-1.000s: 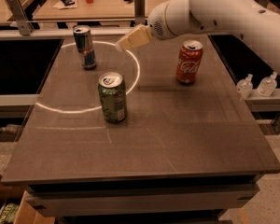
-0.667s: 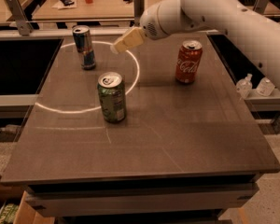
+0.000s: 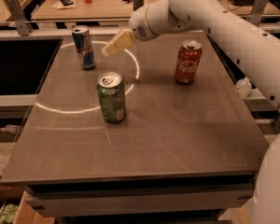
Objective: Knock redbull can over
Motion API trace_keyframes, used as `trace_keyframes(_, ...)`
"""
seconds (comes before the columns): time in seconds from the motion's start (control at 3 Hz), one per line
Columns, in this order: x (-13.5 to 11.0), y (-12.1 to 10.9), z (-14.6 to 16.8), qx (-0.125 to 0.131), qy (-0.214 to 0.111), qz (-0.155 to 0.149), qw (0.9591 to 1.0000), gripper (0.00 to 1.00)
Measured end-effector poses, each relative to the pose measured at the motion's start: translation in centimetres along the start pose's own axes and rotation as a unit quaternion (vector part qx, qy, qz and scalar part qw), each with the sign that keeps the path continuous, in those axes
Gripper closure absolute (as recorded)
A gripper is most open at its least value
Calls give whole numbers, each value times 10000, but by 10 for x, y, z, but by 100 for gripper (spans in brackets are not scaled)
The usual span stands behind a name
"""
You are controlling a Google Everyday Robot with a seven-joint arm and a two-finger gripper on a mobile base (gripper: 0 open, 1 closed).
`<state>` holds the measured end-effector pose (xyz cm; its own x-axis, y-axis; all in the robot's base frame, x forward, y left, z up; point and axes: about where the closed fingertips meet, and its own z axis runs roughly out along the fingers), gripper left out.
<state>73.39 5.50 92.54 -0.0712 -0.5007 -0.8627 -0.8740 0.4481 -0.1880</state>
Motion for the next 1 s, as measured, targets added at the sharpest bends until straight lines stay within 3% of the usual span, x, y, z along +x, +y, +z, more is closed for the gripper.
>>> trace_keyframes(0.33,-7,7,17,-216,-420,80,9989,0)
trace_keyframes(0.67,-26,25,37,-607,-815,-2,9948,0)
trace_keyframes(1.0,-39,36,50,-883,-885,-148,9920,0)
